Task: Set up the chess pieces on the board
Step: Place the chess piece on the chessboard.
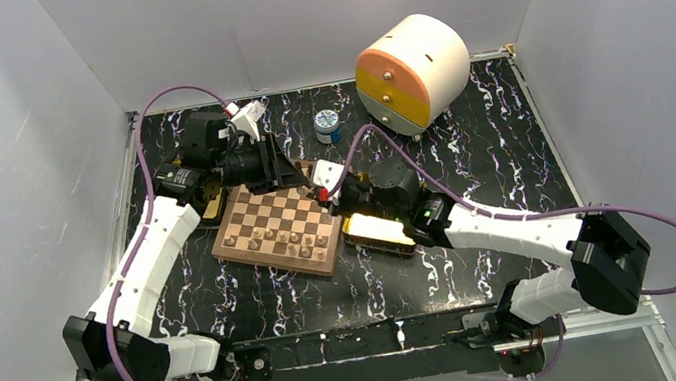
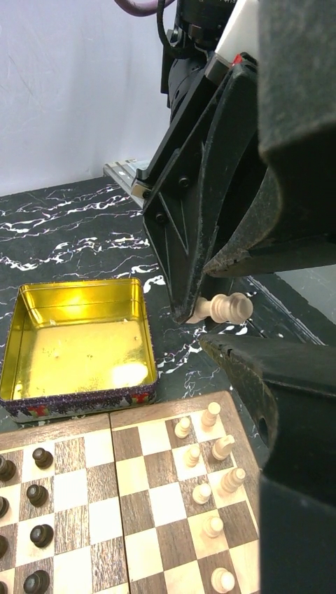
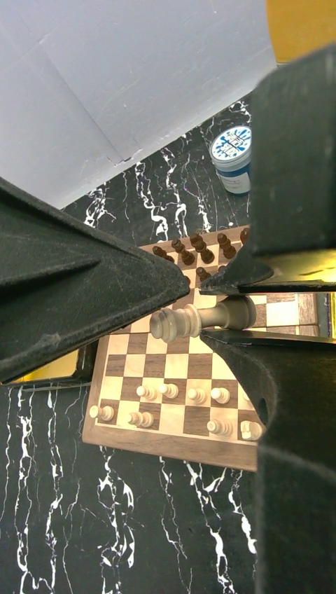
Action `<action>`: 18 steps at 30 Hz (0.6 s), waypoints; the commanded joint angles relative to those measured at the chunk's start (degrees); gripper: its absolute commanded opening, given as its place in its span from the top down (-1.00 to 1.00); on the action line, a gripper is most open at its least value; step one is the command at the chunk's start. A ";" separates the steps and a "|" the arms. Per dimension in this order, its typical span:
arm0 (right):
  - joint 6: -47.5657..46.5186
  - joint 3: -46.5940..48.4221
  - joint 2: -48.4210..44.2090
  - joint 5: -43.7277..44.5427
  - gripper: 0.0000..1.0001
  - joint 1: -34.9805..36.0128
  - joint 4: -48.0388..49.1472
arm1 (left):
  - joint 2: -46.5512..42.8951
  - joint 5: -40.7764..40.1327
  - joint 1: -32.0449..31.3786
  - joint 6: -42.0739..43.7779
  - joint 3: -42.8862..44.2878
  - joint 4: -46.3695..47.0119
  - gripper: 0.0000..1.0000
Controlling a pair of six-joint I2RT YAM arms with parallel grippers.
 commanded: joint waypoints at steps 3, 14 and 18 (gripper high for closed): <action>3.40 1.24 0.40 2.75 1.00 0.30 4.06 | -2.21 -0.22 -0.20 1.12 -0.67 -0.36 0.36; 5.79 1.19 0.28 3.53 1.00 0.27 4.18 | -2.29 0.14 -0.17 1.12 -1.47 -0.68 0.39; 6.02 1.26 0.28 3.62 1.00 0.31 3.96 | -2.29 0.18 -0.13 1.12 -1.31 -0.74 0.42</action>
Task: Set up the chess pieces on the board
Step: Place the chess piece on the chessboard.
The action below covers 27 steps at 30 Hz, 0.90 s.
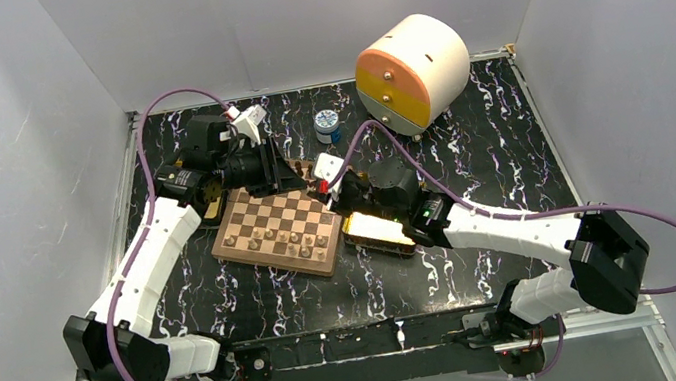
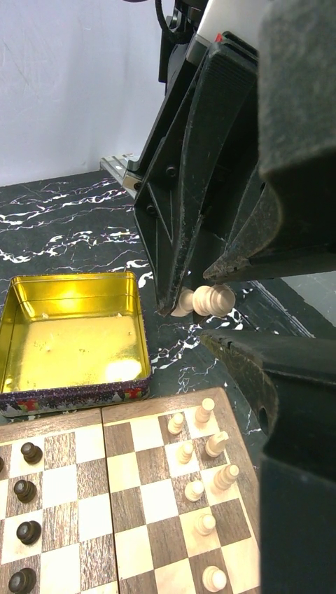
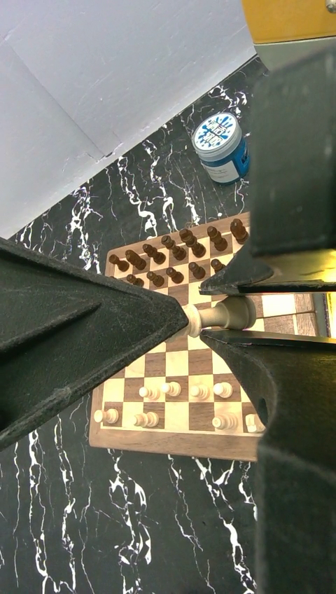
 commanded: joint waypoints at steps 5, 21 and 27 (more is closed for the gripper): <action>1.81 1.36 -0.14 0.84 1.00 0.30 3.57 | -1.56 1.44 -0.21 0.54 0.04 -0.36 0.69; 3.00 -4.94 -6.05 0.45 -0.29 0.31 3.63 | -0.44 -3.45 -0.16 1.15 1.97 -4.36 0.90; 4.07 -11.23 -13.41 0.51 -0.97 0.24 3.39 | 1.00 -14.25 -0.18 4.49 4.38 -12.43 0.90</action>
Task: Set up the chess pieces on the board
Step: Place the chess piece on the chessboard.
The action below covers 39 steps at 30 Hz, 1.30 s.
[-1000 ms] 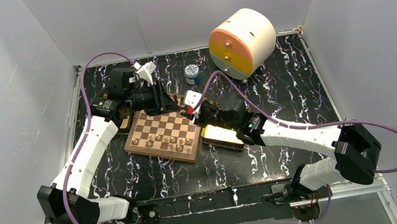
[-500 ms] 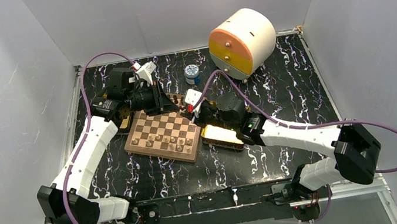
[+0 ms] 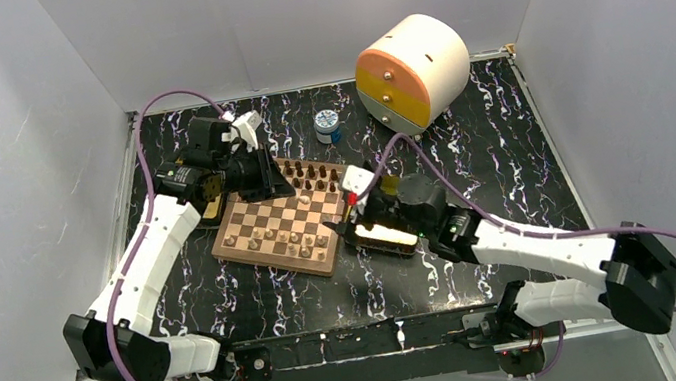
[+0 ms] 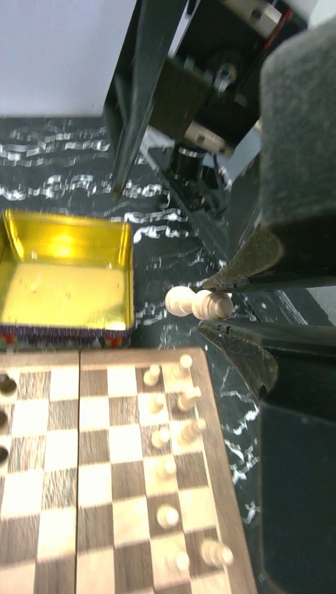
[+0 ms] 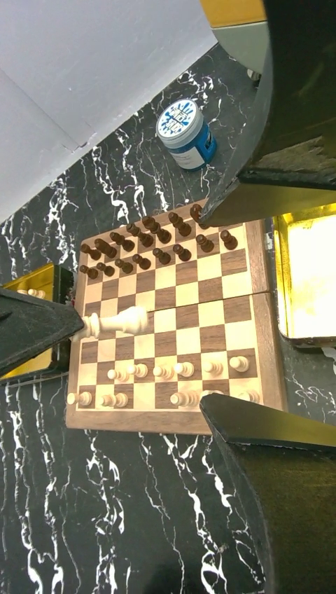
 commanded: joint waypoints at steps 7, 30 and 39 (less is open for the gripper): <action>9.77 -2.18 -9.96 3.19 -0.97 0.28 -5.99 | 1.55 -21.99 -0.51 5.03 6.00 -15.24 0.90; 11.86 -1.57 -12.31 5.08 -0.97 0.28 -13.79 | 3.86 -37.25 -5.58 2.14 -6.96 -9.10 0.92; 11.33 -1.38 -12.16 5.32 -0.97 0.29 -13.86 | 5.34 -38.22 -5.75 2.40 -10.98 -6.30 0.93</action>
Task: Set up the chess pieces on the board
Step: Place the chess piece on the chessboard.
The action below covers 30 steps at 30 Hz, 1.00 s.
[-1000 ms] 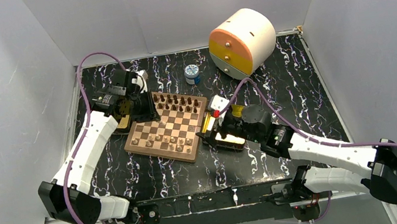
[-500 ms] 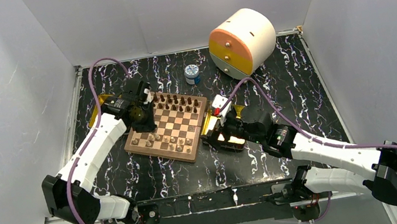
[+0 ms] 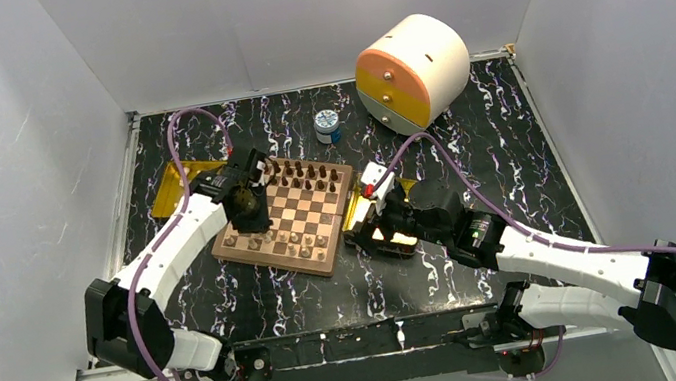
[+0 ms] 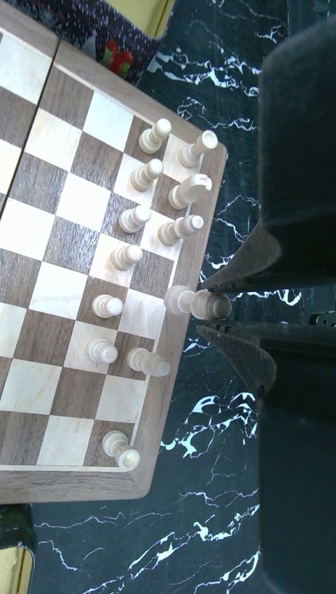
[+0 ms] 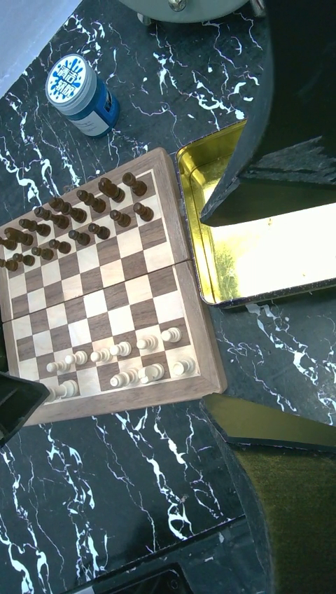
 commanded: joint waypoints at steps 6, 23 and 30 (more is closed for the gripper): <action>-0.33 1.86 -0.70 0.56 -0.97 0.29 1.82 | 0.80 -3.49 -0.44 0.27 -4.61 3.35 0.93; -0.68 1.62 -1.07 1.34 -0.97 0.22 1.28 | 2.50 -3.87 -0.79 0.31 -7.77 7.69 0.94; -0.74 1.72 -0.83 1.38 -0.97 0.29 1.28 | 2.70 -4.04 -0.88 0.59 -7.73 7.65 0.94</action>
